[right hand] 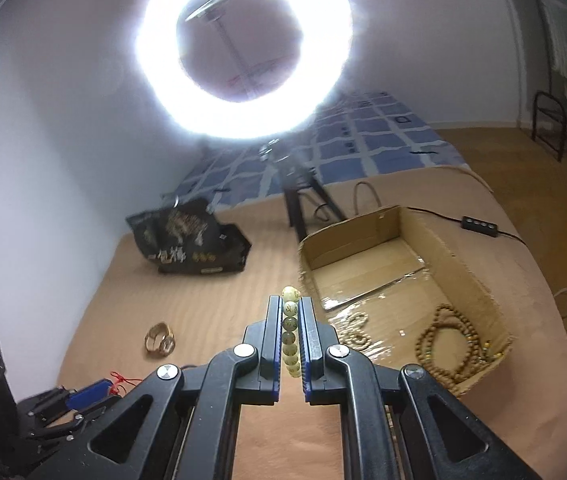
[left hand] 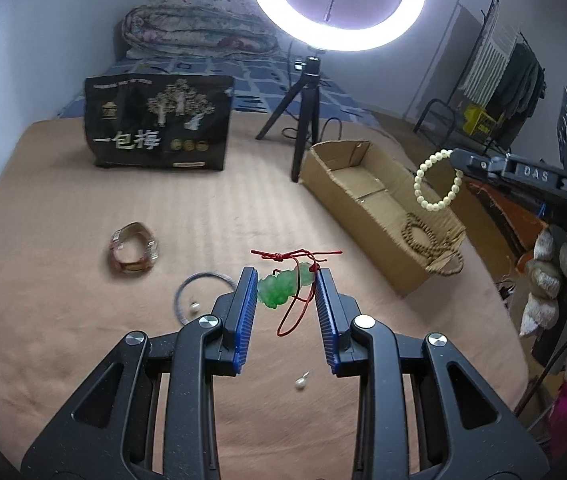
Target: Organize jewelry
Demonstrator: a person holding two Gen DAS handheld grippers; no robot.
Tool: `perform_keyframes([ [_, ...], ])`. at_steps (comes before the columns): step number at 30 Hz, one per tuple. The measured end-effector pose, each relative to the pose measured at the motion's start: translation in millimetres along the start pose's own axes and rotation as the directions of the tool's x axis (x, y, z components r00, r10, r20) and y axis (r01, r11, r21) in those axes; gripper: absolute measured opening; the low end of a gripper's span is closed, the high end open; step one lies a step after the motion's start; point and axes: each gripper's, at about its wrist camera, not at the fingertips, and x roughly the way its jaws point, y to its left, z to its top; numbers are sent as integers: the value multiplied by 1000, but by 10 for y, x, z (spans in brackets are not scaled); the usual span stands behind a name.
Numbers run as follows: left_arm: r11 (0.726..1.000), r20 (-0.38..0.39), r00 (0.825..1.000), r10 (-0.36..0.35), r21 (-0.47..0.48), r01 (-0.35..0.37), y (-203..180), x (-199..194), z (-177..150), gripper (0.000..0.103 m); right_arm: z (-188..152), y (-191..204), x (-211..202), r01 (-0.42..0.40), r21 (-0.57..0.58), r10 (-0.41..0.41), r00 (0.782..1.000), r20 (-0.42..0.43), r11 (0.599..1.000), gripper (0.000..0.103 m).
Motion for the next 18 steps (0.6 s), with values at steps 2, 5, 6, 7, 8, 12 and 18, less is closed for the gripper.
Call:
perform_keyframes([
  [2, 1000, 3, 1000, -10, 3, 10, -49, 59, 63, 29, 27, -86, -34, 5, 15, -5, 1000, 10, 1000, 5],
  [5, 1000, 14, 1000, -14, 22, 13, -154, 165, 192, 29, 42, -197, -43, 18, 28, -19, 1000, 12, 999, 5],
  [6, 999, 18, 1000, -17, 27, 17, -194, 206, 246, 29, 39, -232, -43, 21, 32, -22, 1000, 12, 999, 5],
  [7, 999, 22, 999, -23, 31, 22, -236, 247, 301, 29, 41, -273, -32, 23, 40, -24, 1000, 12, 999, 5],
  [8, 999, 25, 999, -28, 34, 27, -285, 282, 343, 29, 44, -300, -22, 23, 46, -24, 1000, 11, 999, 5],
  [12, 998, 34, 999, -42, 53, 40, -435, 450, 536, 29, 55, -425, 43, 37, 65, -38, 999, 8, 997, 5],
  [18, 996, 19, 998, -61, 59, 60, -618, 766, 776, 29, 39, -583, 166, 37, 95, -36, 999, -10, 995, 5],
])
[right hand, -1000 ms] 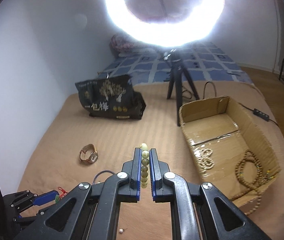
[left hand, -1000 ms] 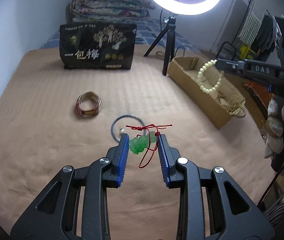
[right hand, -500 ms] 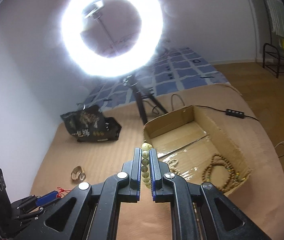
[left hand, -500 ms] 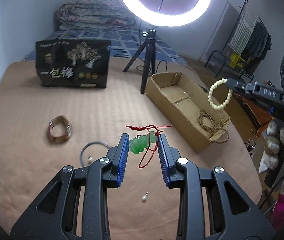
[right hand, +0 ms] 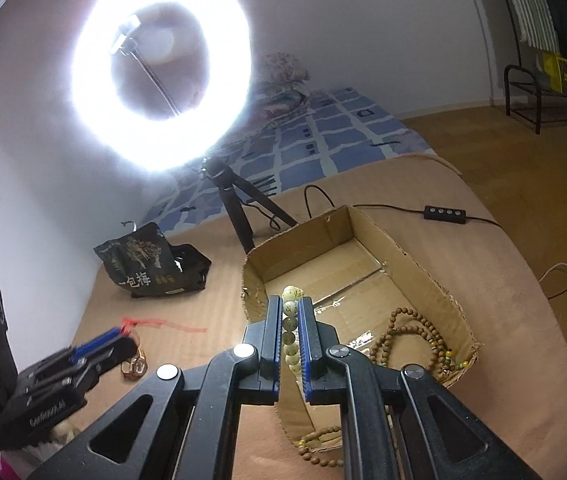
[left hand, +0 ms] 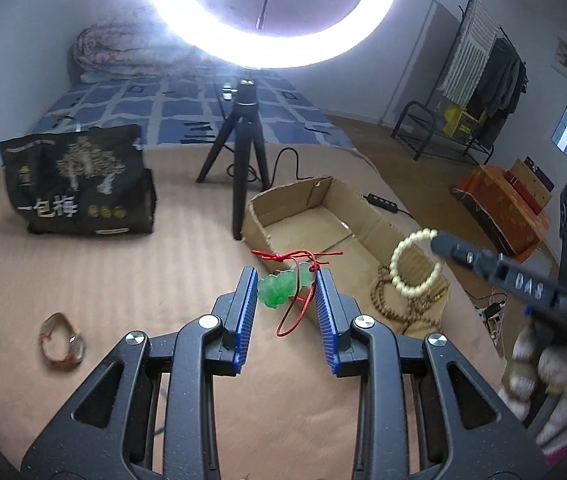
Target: Organize jewelry
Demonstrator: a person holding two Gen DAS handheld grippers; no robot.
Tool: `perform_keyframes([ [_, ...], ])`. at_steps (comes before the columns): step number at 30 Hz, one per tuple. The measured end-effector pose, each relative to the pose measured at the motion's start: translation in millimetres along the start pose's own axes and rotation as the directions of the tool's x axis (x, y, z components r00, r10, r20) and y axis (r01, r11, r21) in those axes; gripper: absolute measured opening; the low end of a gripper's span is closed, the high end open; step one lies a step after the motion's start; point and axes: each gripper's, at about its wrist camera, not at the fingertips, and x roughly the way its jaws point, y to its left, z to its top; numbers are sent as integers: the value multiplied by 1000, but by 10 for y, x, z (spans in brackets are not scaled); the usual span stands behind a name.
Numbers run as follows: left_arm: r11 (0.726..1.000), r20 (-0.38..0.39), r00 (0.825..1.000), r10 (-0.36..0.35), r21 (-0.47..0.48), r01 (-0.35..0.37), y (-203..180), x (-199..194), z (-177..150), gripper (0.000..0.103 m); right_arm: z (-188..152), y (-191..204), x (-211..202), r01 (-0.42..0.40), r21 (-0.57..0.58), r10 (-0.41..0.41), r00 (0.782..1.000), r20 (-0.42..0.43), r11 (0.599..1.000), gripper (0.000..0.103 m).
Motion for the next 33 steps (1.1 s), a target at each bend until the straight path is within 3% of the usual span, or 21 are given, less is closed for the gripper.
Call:
perform_keyframes([
  [10, 1000, -36, 999, 11, 17, -10, -145, 484, 200, 29, -33, -210, 170, 33, 12, -33, 999, -40, 999, 5],
  [19, 1000, -48, 999, 11, 18, -10, -208, 582, 303, 29, -56, -241, 265, 60, 10, -60, 996, -59, 998, 6],
  [20, 1000, -50, 999, 12, 15, -11, -200, 586, 309, 32, -60, -237, 265, 68, 8, -67, 996, -57, 998, 8],
  [23, 1000, -50, 999, 5, 0, -5, -179, 590, 323, 50, -52, -250, 236, 91, 17, -90, 995, -44, 996, 36],
  [25, 1000, -40, 999, 6, -2, -6, -167, 564, 326, 51, -50, -255, 214, 103, 16, -102, 994, -44, 995, 42],
  [27, 1000, -39, 999, 8, 0, -8, -162, 542, 337, 51, -47, -258, 195, 118, 14, -117, 992, -39, 993, 56],
  [33, 1000, -23, 1000, 19, 0, -19, -119, 445, 359, 51, -28, -253, 129, 123, 26, -122, 992, -26, 992, 61],
])
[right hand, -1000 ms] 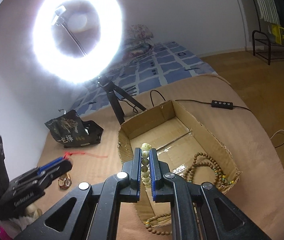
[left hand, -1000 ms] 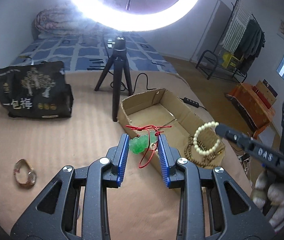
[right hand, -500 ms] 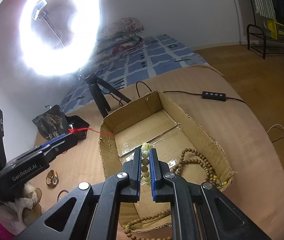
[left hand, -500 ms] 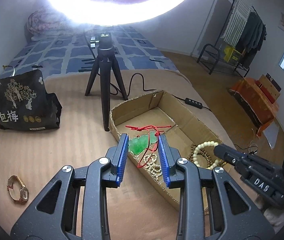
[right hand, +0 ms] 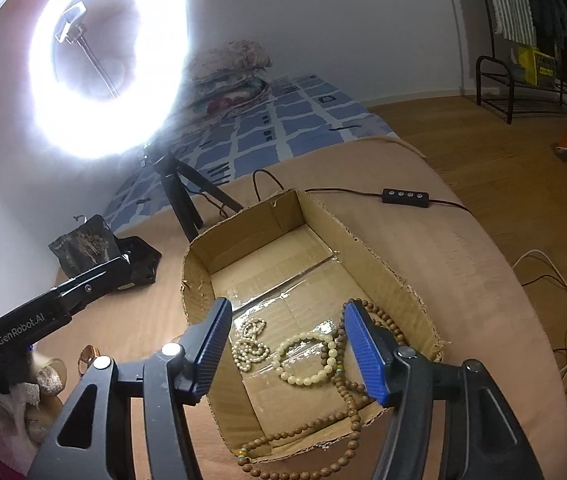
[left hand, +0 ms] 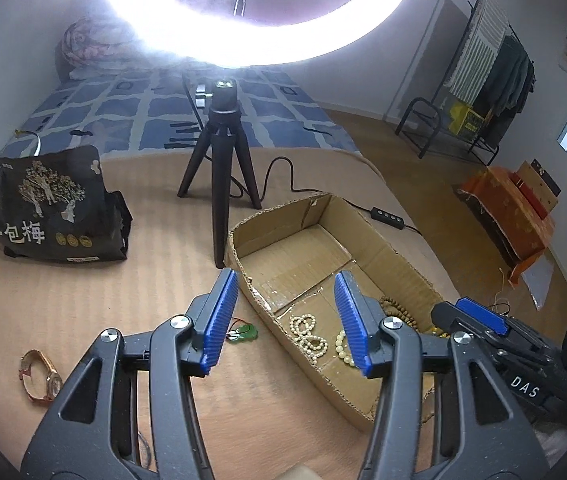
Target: Organize jewelry
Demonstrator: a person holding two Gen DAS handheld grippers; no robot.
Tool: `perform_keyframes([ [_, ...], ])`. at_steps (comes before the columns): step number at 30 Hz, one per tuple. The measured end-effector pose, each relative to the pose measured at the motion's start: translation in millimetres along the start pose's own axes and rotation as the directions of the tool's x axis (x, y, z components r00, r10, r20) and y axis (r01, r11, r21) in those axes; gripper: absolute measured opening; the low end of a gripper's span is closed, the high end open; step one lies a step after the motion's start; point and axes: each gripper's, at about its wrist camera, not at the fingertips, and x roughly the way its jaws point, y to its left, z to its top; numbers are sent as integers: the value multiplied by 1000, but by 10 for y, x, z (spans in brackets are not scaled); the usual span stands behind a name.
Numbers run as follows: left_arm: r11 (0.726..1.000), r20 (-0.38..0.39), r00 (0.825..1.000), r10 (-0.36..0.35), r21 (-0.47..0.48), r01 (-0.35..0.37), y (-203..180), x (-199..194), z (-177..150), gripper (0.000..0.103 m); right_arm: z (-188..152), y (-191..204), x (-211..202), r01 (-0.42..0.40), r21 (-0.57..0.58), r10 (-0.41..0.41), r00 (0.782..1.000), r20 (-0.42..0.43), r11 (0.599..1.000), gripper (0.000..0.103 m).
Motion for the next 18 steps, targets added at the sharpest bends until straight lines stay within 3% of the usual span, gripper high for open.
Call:
perform_keyframes([
  [11, 999, 20, 999, 47, -11, -47, 191, -268, -23, 51, 43, 56, -147, -12, 1, 12, 1000, 21, 1000, 61],
  [18, 996, 57, 994, 90, -17, -89, 293, -692, -56, 51, 77, 199, -445, -27, -22, 28, 998, 63, 999, 64],
])
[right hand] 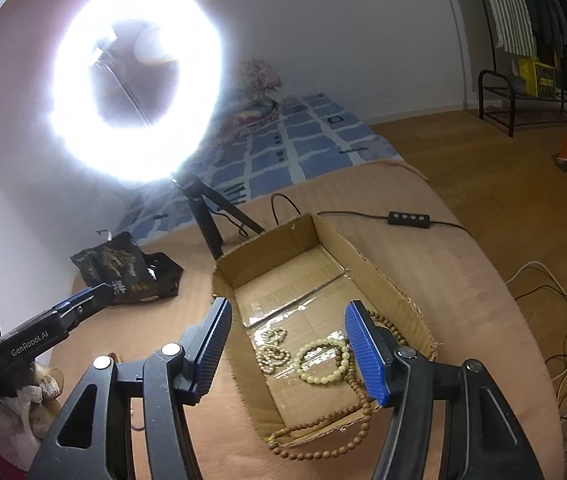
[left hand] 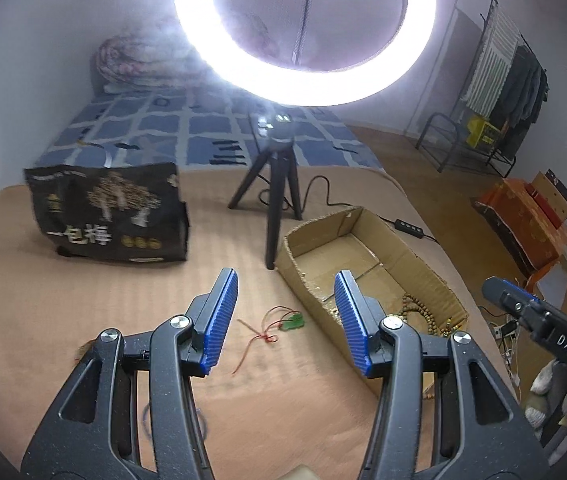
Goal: Organize jewelry
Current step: 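Withdraw both open tools from the box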
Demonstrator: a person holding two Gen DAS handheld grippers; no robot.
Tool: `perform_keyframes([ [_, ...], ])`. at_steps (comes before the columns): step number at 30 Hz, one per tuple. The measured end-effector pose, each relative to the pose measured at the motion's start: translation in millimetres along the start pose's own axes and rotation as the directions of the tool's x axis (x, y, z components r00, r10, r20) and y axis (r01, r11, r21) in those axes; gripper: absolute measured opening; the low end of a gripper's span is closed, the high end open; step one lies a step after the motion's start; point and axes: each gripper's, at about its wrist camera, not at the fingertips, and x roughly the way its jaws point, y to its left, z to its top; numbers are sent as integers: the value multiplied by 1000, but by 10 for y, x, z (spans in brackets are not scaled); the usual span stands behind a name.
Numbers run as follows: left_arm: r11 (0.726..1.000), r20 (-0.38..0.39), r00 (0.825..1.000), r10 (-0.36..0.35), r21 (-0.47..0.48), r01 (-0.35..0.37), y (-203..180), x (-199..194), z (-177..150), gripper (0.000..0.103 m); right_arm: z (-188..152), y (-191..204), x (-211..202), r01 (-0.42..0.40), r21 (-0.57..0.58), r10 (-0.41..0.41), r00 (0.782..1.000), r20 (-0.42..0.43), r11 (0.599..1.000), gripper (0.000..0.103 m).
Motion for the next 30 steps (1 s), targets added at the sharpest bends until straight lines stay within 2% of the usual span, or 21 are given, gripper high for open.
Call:
perform_keyframes([
  [5, 999, 39, 999, 33, 21, -34, 72, -404, -32, 51, 23, 171, -214, 1, -38, 0, 1000, 28, 999, 70],
  [8, 998, 57, 997, 48, 24, -50, 127, -647, -68, 51, 19, 300, -377, -5, -71, 8, 999, 49, 997, 81],
  [15, 995, 100, 991, 87, 46, -92, 260, -1211, -194, 51, -99, 655, -774, -11, -190, 30, 995, 99, 982, 100],
  [24, 987, 155, 979, 136, 62, -147, 426, -2052, -394, 51, -364, 1090, -1350, -14, -289, 75, 977, 200, 957, 103],
  [30, 980, 204, 965, 166, 79, -185, 473, -2599, -471, 52, -595, 1248, -1613, -10, -320, 82, 974, 212, 947, 103],
])
